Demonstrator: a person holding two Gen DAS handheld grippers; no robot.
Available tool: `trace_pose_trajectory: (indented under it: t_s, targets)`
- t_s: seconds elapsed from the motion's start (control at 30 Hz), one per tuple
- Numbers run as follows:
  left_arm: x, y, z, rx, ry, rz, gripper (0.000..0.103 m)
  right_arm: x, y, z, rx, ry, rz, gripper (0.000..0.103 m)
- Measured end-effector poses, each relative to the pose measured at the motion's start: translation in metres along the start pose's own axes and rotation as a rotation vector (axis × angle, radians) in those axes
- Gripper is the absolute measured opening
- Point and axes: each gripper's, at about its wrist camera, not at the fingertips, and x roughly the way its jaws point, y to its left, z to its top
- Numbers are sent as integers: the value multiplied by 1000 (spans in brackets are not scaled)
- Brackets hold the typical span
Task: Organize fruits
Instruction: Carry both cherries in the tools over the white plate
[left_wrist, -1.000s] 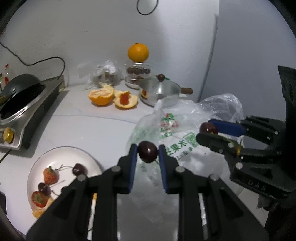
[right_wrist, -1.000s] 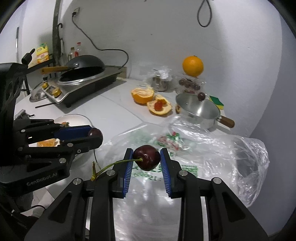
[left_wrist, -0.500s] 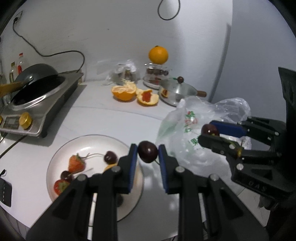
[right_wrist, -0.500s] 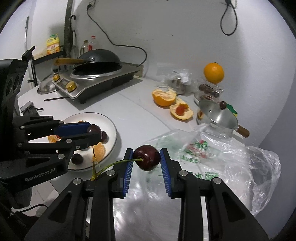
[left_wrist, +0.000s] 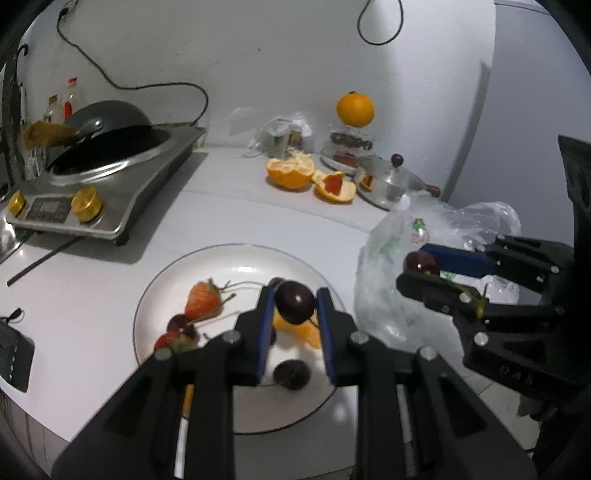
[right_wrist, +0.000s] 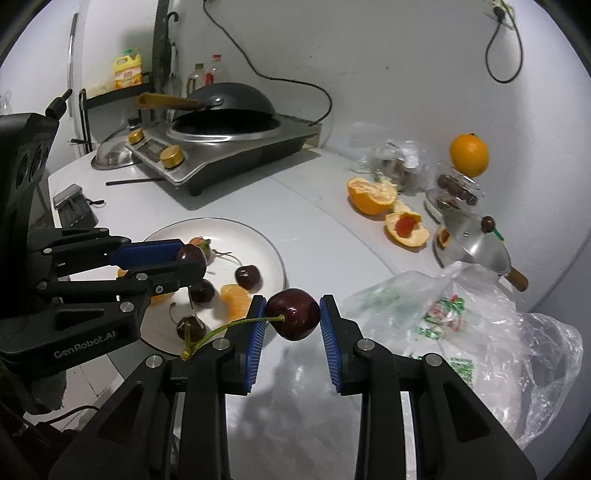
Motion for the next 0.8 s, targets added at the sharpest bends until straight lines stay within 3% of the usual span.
trace_pose_trajectory:
  t_s: [0.8]
  targets:
    - [12, 33, -39, -37, 85, 25, 24, 46, 42, -3, -10, 63, 82, 32]
